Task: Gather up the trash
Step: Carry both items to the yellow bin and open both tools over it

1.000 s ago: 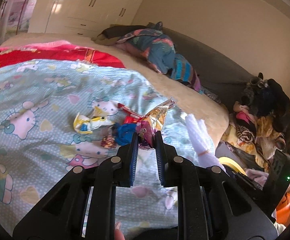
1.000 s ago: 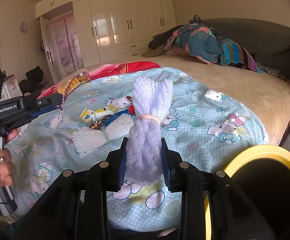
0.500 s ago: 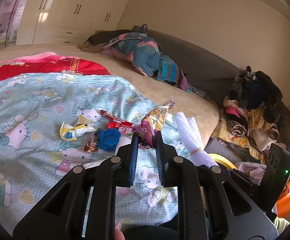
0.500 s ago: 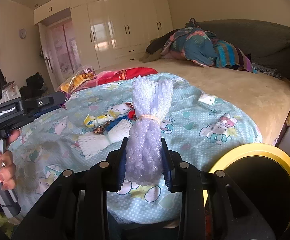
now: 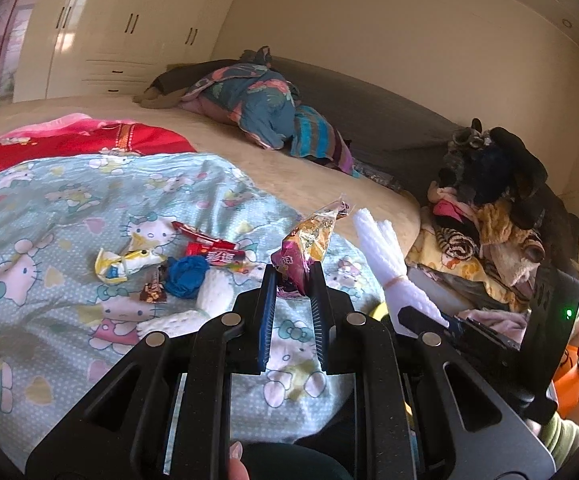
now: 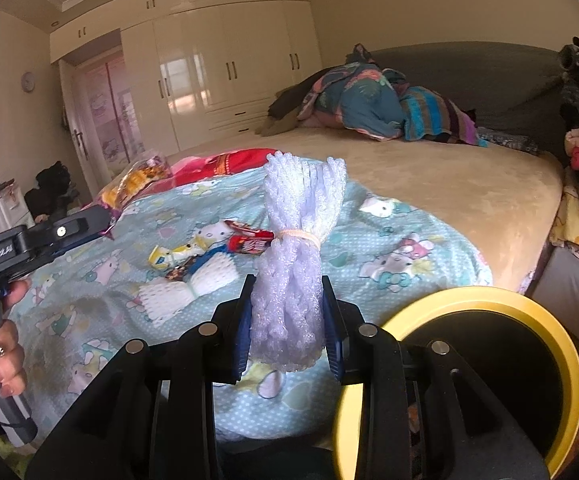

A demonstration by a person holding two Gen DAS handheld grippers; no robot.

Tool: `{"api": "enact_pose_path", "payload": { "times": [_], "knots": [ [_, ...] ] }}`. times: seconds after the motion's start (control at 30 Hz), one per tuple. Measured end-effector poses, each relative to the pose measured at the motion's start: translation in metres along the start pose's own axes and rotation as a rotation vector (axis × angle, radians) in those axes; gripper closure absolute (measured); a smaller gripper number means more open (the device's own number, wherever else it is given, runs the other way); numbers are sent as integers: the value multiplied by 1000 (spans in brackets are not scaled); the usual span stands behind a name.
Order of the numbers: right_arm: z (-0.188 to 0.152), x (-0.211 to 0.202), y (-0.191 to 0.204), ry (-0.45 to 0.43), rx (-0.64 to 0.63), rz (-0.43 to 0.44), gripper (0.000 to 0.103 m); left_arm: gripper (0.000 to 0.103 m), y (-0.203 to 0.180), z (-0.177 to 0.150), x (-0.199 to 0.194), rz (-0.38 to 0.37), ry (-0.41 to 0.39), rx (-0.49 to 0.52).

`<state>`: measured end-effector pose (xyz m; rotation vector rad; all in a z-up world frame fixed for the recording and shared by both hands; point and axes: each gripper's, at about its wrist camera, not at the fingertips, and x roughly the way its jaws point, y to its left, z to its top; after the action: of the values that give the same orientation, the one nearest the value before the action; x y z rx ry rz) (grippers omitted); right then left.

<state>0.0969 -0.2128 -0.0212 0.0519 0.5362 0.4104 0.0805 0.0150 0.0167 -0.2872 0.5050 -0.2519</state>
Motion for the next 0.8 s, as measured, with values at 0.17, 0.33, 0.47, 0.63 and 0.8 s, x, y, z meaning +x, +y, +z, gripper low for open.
{"api": "enact_pose_path", "payload": {
  "times": [0.17,0.33,0.47,0.63,0.8],
  "knots": [
    [0,-9,-15,-11,16,-44,74,91,-10,-1,2,-23,7,20],
    [-2,-15,-31,-13,30,-102,74,91,-21,-4,6,-44,18,43],
    [-7,-18,-44,-8,46,-145,74,91,-30,-7,10,-59,31,61],
    [-17,-18,-69,10,91,-205,74,91,-48,-15,20,-84,60,101],
    [-27,-21,-95,20,144,-257,74,91,-67,-25,31,-112,95,140]
  ]
}}
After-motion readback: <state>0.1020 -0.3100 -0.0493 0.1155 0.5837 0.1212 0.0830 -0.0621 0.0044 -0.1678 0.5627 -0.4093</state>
